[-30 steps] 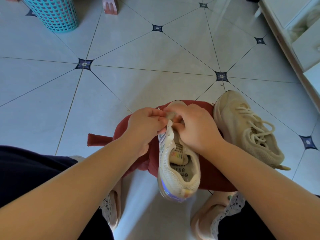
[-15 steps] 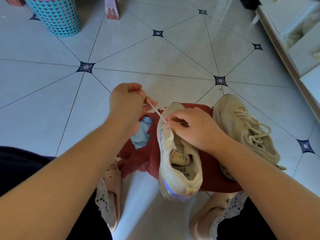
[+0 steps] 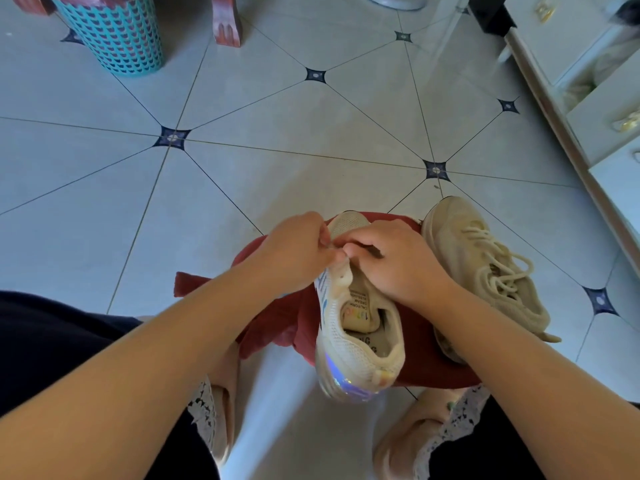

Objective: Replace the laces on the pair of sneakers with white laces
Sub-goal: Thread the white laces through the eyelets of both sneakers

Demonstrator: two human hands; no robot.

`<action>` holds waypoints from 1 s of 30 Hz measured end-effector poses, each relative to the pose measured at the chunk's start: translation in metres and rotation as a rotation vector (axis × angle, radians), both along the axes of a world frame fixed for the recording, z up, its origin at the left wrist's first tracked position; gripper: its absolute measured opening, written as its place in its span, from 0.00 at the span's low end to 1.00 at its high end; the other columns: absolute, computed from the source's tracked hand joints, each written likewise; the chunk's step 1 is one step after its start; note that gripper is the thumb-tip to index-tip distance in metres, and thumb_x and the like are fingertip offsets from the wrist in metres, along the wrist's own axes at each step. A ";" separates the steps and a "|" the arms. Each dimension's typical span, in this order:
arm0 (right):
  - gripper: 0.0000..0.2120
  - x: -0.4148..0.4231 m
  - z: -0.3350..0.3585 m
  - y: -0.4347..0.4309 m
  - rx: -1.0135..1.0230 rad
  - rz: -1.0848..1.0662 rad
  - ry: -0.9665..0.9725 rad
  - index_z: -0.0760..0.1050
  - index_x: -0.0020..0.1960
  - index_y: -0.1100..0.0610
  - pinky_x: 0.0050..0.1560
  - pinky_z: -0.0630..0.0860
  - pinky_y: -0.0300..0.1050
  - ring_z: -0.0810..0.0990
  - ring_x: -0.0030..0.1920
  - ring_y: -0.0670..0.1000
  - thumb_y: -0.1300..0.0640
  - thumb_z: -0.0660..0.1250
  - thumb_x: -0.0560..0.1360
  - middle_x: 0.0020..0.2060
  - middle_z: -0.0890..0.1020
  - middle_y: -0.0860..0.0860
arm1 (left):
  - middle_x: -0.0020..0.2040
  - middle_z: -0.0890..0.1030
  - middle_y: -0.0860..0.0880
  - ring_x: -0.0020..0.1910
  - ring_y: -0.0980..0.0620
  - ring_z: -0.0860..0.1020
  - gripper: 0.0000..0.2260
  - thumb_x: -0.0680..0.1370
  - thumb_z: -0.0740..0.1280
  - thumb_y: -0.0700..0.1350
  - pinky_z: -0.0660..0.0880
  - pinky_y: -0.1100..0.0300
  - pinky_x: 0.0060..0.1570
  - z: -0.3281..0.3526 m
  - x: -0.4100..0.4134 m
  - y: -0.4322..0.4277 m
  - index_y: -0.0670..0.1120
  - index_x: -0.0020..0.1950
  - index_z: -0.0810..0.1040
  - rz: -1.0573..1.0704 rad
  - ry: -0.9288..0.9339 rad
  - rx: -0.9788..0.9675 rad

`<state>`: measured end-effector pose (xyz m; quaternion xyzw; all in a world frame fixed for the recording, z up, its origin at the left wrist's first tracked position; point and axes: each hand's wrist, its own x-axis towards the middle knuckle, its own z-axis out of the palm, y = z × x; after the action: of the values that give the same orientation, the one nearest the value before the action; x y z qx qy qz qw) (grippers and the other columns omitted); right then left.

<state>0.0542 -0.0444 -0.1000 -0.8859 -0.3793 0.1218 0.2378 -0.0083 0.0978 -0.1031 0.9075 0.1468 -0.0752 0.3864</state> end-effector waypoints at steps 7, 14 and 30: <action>0.10 0.004 0.001 0.001 -0.080 0.017 0.010 0.81 0.54 0.48 0.58 0.70 0.48 0.78 0.51 0.50 0.55 0.65 0.75 0.48 0.83 0.45 | 0.33 0.71 0.51 0.33 0.53 0.69 0.07 0.77 0.63 0.42 0.64 0.65 0.29 0.014 0.010 0.013 0.45 0.39 0.74 0.205 -0.098 -0.109; 0.10 0.000 0.000 0.001 -0.044 0.007 -0.008 0.82 0.53 0.50 0.57 0.72 0.49 0.79 0.50 0.49 0.56 0.68 0.73 0.46 0.84 0.46 | 0.41 0.76 0.48 0.29 0.57 0.66 0.07 0.74 0.64 0.38 0.61 0.68 0.24 0.060 0.005 0.049 0.47 0.37 0.76 0.534 -0.364 -0.988; 0.09 0.002 -0.003 0.002 -0.061 0.001 -0.052 0.82 0.52 0.48 0.56 0.72 0.50 0.79 0.49 0.50 0.54 0.68 0.72 0.45 0.84 0.46 | 0.35 0.70 0.53 0.40 0.51 0.70 0.04 0.77 0.62 0.45 0.64 0.60 0.40 0.000 0.010 0.008 0.46 0.46 0.74 -0.024 -0.096 0.209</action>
<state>0.0561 -0.0429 -0.1028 -0.8954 -0.3818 0.1104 0.2008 0.0018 0.1058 -0.1028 0.9470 0.1244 -0.0203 0.2955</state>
